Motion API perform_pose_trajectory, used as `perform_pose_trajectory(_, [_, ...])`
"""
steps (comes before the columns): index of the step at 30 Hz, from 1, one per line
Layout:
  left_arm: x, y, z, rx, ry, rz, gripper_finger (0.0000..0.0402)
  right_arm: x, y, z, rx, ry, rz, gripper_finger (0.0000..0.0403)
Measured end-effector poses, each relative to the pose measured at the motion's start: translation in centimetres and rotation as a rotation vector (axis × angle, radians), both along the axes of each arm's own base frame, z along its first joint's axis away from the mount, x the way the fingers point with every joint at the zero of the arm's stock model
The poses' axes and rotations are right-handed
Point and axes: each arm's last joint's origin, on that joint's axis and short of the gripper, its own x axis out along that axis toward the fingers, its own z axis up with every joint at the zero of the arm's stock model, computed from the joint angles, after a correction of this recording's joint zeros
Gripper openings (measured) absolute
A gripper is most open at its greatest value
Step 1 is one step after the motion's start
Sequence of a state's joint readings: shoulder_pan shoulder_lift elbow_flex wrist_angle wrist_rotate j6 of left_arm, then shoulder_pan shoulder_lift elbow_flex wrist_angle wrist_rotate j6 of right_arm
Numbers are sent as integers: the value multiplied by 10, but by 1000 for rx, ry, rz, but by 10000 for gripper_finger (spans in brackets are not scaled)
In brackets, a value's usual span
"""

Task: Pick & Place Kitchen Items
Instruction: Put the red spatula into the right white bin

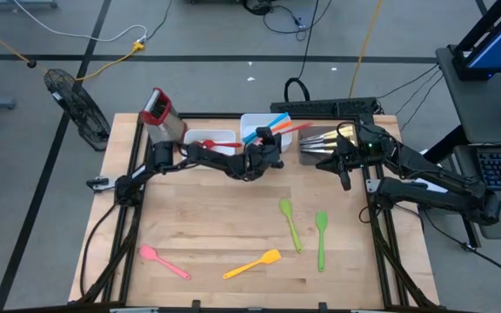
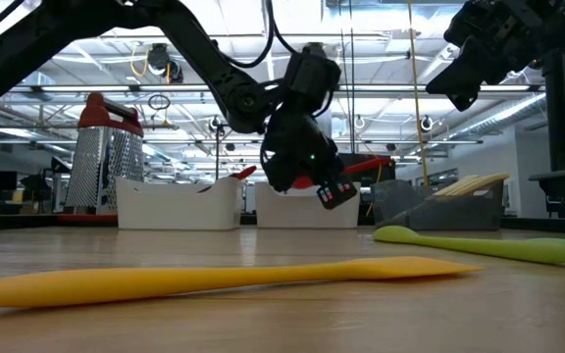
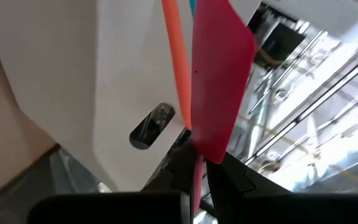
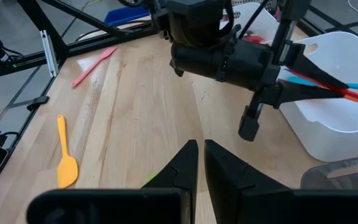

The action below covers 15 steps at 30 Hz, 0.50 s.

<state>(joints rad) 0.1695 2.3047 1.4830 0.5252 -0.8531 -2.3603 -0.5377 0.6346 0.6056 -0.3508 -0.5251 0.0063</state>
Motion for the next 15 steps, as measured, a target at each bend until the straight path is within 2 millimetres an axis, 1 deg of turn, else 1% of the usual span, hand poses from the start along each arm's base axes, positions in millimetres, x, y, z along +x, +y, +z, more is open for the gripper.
perform_pose_trajectory(2, [0,2,0,4,16,-20,28,0,0,0,0,0,0,20])
perform_pose_trajectory(15, [-2,9,0,-38,-52,9,29,0,0,0,0,0,0,20])
